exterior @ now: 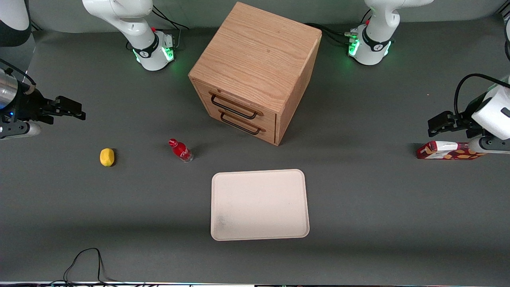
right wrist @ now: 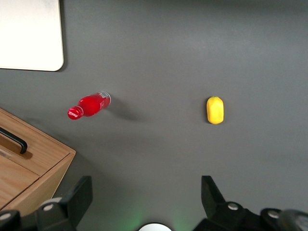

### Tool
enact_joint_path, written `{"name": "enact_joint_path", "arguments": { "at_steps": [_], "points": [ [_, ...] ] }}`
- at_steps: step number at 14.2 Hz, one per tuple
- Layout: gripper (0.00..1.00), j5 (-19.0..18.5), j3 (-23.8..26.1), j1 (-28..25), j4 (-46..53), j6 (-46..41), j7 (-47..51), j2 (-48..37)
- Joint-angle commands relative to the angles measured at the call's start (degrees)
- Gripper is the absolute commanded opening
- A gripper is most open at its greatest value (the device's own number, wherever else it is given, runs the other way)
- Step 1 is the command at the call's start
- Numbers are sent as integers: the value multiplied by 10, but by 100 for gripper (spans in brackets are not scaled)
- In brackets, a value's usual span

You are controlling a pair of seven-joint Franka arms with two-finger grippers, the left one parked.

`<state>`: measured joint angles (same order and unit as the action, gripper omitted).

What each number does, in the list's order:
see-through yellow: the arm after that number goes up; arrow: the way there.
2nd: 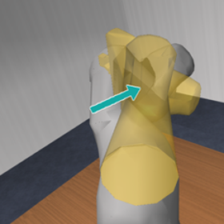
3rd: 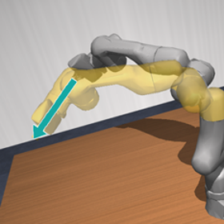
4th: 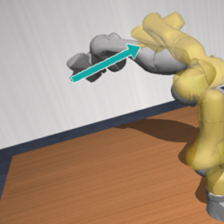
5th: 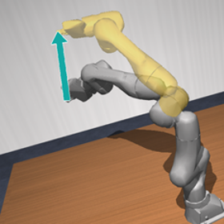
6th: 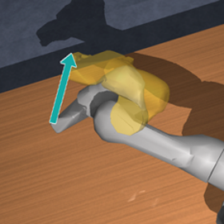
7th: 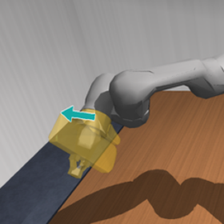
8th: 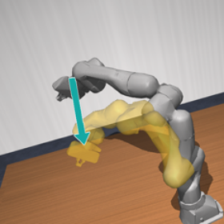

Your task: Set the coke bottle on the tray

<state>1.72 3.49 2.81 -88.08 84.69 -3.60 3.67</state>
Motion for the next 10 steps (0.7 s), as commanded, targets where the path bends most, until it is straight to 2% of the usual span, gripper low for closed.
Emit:
{"name": "enact_joint_path", "arguments": {
  "at_steps": [1,10],
  "points": [
    [100,4,-10,-8,26,-20,-8,9],
    [100,9,-38,-13,26,-50,9,13]
  ]
}}
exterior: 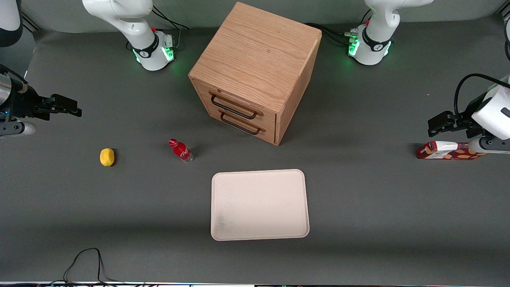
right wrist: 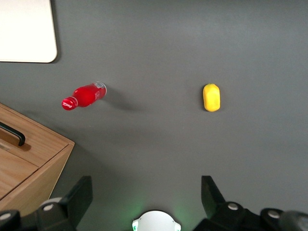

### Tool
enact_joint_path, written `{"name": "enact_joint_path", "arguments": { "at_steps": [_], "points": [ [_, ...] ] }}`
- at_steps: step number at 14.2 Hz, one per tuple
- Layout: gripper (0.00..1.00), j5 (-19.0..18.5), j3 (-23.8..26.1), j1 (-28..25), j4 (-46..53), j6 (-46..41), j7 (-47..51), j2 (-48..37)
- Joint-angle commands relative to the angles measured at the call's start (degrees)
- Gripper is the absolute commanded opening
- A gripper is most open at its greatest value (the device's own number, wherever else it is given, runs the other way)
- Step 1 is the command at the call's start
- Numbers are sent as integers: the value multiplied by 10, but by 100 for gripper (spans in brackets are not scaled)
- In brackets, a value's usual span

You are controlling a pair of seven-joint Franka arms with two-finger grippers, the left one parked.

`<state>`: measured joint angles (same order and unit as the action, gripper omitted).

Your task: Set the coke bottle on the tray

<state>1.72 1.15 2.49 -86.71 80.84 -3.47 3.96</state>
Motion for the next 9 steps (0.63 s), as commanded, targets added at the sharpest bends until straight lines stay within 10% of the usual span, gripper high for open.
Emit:
{"name": "enact_joint_path", "arguments": {
  "at_steps": [1,9],
  "points": [
    [100,8,-15,-9,13,-9,7,15],
    [100,9,-15,-13,66,-7,0,36]
  ]
}}
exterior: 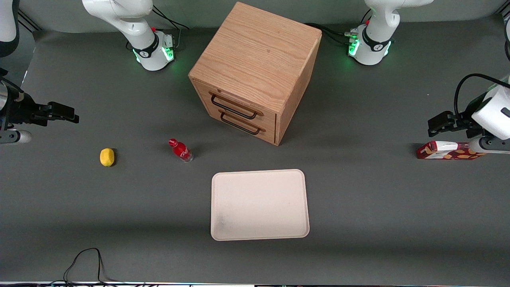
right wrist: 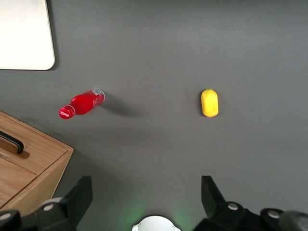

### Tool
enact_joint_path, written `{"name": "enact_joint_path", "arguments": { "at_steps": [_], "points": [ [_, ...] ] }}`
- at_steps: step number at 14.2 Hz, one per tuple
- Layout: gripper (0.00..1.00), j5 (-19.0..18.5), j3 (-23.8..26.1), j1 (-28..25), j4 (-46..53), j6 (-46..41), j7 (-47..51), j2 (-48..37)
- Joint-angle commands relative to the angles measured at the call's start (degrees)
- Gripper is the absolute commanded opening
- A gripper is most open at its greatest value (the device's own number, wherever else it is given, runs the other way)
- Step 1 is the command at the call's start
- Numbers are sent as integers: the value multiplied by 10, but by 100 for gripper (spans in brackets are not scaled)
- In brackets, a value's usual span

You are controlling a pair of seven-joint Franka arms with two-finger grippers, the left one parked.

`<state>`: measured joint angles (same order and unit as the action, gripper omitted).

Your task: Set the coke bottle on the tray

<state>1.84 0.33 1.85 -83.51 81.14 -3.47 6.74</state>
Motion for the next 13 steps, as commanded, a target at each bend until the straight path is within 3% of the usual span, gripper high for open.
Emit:
{"name": "enact_joint_path", "arguments": {
  "at_steps": [1,7,13],
  "points": [
    [100,9,-7,-7,36,-12,1,8],
    [100,10,-2,-8,58,-14,7,8],
    [100,8,20,-38,127,-13,26,69]
  ]
}}
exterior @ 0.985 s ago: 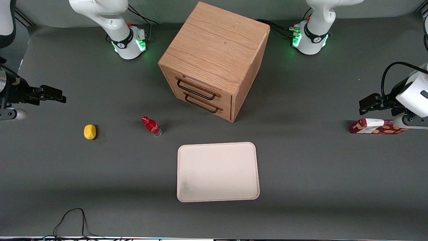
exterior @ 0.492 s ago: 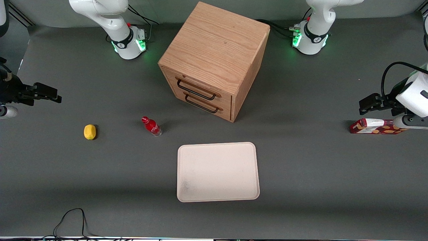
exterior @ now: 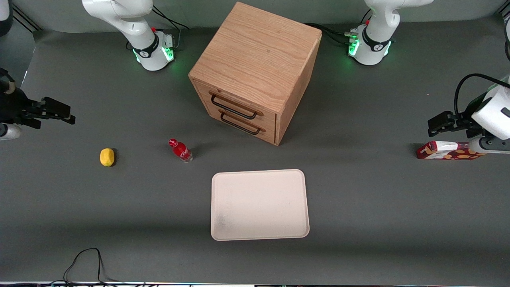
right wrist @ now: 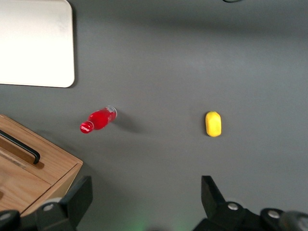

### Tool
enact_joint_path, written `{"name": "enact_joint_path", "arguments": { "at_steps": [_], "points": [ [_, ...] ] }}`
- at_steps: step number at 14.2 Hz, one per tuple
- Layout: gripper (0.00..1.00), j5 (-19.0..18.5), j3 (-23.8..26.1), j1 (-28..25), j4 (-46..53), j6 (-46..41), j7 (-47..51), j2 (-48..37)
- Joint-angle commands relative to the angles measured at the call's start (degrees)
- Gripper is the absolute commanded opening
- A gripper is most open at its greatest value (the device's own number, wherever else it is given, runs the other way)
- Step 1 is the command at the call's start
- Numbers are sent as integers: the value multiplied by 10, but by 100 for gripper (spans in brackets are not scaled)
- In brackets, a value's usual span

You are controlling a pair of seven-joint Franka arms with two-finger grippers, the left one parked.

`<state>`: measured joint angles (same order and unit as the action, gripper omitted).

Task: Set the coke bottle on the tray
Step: 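Move the right gripper down over the red Coca-Cola bottle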

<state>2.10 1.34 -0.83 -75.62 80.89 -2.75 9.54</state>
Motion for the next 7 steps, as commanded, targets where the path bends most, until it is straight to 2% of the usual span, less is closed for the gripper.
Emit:
{"name": "enact_joint_path", "arguments": {
  "at_steps": [1,3,7],
  "points": [
    [100,5,19,-16,61,-11,42,53],
    [100,4,34,-41,65,-9,104,65],
    [100,4,35,-96,74,-11,161,68]
  ]
}}
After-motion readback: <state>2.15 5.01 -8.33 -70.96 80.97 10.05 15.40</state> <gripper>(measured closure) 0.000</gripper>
